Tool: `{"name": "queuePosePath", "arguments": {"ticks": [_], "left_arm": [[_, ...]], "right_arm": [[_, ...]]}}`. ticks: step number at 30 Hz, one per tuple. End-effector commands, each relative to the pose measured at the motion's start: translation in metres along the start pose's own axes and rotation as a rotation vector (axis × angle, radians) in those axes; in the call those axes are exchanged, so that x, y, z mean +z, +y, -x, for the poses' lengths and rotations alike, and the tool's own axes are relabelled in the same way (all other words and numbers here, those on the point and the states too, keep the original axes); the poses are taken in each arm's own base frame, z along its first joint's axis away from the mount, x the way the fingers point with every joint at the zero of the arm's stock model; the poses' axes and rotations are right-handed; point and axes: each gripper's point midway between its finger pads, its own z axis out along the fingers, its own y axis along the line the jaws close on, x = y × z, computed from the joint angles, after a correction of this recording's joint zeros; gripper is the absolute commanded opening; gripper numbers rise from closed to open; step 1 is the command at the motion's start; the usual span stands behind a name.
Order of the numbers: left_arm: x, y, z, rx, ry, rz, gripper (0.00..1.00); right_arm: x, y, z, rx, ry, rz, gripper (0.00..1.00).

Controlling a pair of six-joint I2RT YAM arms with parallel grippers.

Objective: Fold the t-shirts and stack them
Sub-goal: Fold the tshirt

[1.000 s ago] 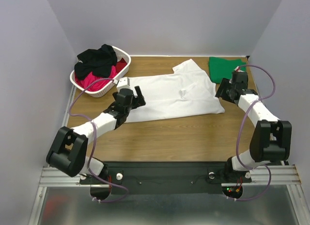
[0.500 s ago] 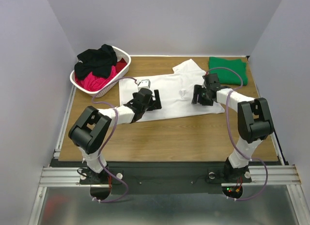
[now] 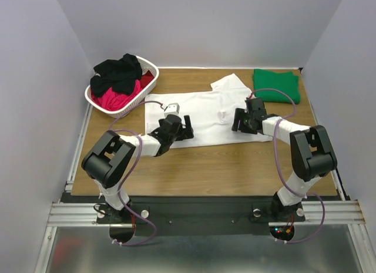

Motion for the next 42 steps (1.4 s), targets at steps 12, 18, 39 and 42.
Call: {"name": "queuePosePath", "arguments": {"ticks": [12,18,39,42], "left_arm": [[-0.039,0.029,-0.073,-0.032,0.137,0.032,0.99],[-0.056,0.033,-0.083,-0.038,0.148,0.044,0.99],[-0.066,0.005,-0.001,0.014,-0.058,0.094,0.99],[-0.058,0.002,-0.002,0.014,-0.064,0.083,0.98]], "right_arm": [[-0.044,-0.015,-0.125,0.045,0.325,-0.017,0.72],[-0.066,-0.004,-0.136,0.025,0.345,0.015,0.72],[-0.054,0.024,-0.016,-0.041,0.050,-0.037,0.84],[-0.041,0.018,-0.029,-0.034,0.072,-0.051,0.84]]}}
